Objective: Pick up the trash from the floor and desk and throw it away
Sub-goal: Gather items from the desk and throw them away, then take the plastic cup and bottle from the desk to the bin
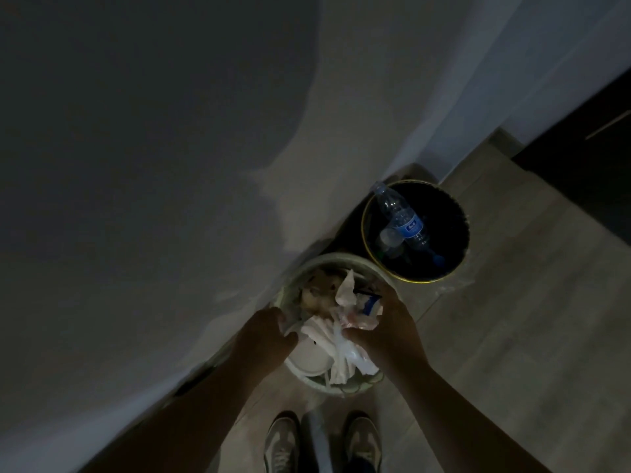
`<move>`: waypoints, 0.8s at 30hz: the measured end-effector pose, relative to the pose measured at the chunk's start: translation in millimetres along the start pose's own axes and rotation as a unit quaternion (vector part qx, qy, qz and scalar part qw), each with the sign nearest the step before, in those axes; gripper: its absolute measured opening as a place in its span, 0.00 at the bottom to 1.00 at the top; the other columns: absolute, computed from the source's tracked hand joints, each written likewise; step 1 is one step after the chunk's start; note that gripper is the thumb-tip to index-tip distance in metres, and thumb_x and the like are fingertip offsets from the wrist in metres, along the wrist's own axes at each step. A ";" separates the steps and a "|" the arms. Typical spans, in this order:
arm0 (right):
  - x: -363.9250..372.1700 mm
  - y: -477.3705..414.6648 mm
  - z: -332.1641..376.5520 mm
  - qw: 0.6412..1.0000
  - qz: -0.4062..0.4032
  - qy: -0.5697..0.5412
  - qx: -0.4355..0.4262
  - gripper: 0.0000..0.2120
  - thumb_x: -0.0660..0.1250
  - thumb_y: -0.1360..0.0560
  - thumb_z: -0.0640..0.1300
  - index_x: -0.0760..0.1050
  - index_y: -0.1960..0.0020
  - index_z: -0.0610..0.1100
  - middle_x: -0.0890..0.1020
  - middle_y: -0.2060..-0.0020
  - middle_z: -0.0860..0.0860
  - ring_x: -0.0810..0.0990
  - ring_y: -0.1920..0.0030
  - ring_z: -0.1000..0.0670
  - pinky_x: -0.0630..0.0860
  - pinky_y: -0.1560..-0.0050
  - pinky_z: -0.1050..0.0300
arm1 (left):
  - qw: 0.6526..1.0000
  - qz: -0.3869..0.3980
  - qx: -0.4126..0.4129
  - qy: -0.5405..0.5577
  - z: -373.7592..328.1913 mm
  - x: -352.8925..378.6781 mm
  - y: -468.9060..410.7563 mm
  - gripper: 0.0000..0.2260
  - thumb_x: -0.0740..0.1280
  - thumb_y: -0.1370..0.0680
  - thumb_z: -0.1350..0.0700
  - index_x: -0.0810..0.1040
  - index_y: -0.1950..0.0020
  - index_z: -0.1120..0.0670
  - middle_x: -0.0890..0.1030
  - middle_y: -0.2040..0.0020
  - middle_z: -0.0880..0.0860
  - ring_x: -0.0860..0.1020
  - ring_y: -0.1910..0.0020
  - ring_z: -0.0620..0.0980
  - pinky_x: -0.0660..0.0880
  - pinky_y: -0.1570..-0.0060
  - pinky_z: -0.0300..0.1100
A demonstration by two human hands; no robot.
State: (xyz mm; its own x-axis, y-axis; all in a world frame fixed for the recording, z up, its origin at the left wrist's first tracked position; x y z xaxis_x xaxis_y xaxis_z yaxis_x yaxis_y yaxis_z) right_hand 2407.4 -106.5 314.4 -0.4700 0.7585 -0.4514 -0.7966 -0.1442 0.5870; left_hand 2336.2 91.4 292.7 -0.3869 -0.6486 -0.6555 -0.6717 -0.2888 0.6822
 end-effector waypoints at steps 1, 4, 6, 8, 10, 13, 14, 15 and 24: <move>1.3 2.9 0.5 1.000 0.002 0.002 0.001 0.43 0.79 0.37 0.47 0.62 0.28 0.53 0.75 0.39 0.52 0.76 0.41 0.51 0.78 0.43 0.53 | 1.000 -0.002 0.004 0.000 0.7 -1.6 1.8 0.17 0.67 0.24 0.49 0.73 0.38 0.54 0.76 0.40 0.54 0.74 0.42 0.50 0.69 0.46 0.38; 3.4 13.7 2.1 0.999 0.015 0.036 -0.006 0.40 0.77 0.34 0.49 0.61 0.28 0.52 0.74 0.37 0.51 0.75 0.39 0.50 0.77 0.41 0.51 | 1.000 -0.004 0.021 -0.005 0.6 -6.7 11.5 0.17 0.66 0.24 0.49 0.72 0.38 0.54 0.75 0.40 0.54 0.74 0.42 0.50 0.69 0.45 0.39; -0.5 23.7 6.4 0.999 0.010 0.053 -0.008 0.36 0.77 0.33 0.52 0.64 0.30 0.50 0.74 0.39 0.51 0.75 0.40 0.51 0.76 0.42 0.54 | 0.999 -0.006 0.041 -0.017 -1.3 -10.8 20.8 0.16 0.65 0.24 0.49 0.71 0.38 0.54 0.74 0.41 0.53 0.73 0.42 0.50 0.67 0.45 0.38; -6.6 33.1 9.7 0.997 0.004 0.074 -0.005 0.32 0.75 0.33 0.53 0.68 0.33 0.48 0.75 0.43 0.52 0.76 0.42 0.51 0.77 0.45 0.56 | 0.998 -0.008 0.059 -0.029 -3.9 -14.6 31.2 0.16 0.65 0.23 0.49 0.71 0.38 0.53 0.74 0.41 0.53 0.73 0.42 0.49 0.66 0.47 0.36; -15.6 46.9 18.4 0.993 0.002 0.117 -0.005 0.28 0.74 0.31 0.48 0.69 0.35 0.47 0.75 0.44 0.50 0.76 0.42 0.50 0.76 0.44 0.55 | 0.996 -0.012 0.078 -0.043 -8.1 -23.8 46.6 0.16 0.64 0.23 0.49 0.71 0.37 0.53 0.74 0.41 0.52 0.73 0.42 0.49 0.65 0.47 0.35; -34.1 70.2 41.4 0.984 0.000 0.178 -0.021 0.23 0.73 0.30 0.43 0.71 0.38 0.47 0.77 0.44 0.48 0.77 0.44 0.51 0.76 0.44 0.55 | 0.990 -0.018 0.111 -0.085 -19.5 -47.1 73.4 0.19 0.63 0.22 0.48 0.69 0.34 0.52 0.73 0.37 0.52 0.72 0.38 0.49 0.66 0.41 0.37; -41.5 79.5 52.7 0.981 0.002 0.194 -0.030 0.22 0.72 0.30 0.42 0.72 0.38 0.47 0.77 0.44 0.49 0.77 0.44 0.51 0.76 0.44 0.56 | 0.988 -0.013 0.118 -0.096 -24.5 -56.8 84.4 0.20 0.62 0.22 0.48 0.67 0.32 0.52 0.72 0.36 0.52 0.71 0.37 0.49 0.66 0.39 0.38; -48.8 90.1 66.9 0.976 0.007 0.213 -0.045 0.22 0.72 0.30 0.43 0.71 0.37 0.48 0.77 0.43 0.49 0.76 0.43 0.52 0.75 0.44 0.57 | 0.986 -0.009 0.128 -0.109 -30.7 -68.3 96.9 0.21 0.62 0.22 0.47 0.66 0.30 0.53 0.71 0.35 0.52 0.70 0.36 0.50 0.65 0.38 0.39; -160.9 197.5 284.0 0.908 -0.014 0.347 -0.233 0.25 0.67 0.26 0.51 0.67 0.30 0.50 0.75 0.38 0.51 0.74 0.38 0.50 0.72 0.40 0.57 | 0.951 -0.129 0.248 -0.133 -129.0 -268.0 245.5 0.21 0.63 0.22 0.48 0.70 0.33 0.56 0.74 0.37 0.54 0.74 0.39 0.48 0.68 0.41 0.39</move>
State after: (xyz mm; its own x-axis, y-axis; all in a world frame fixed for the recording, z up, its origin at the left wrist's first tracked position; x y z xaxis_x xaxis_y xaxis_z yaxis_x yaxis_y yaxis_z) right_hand 2433.6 -76.6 693.9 -0.4448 0.2053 -0.8717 -0.8101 -0.5072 0.2939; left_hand 2356.5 103.4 677.7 -0.2709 -0.3808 -0.8841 -0.9557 -0.0036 0.2944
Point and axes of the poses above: each hand's wrist, its own y-axis away from the middle knuckle, its own x-axis out of the palm, z = x × y, the point moved 6 cm from there along -y, towards the middle knuckle
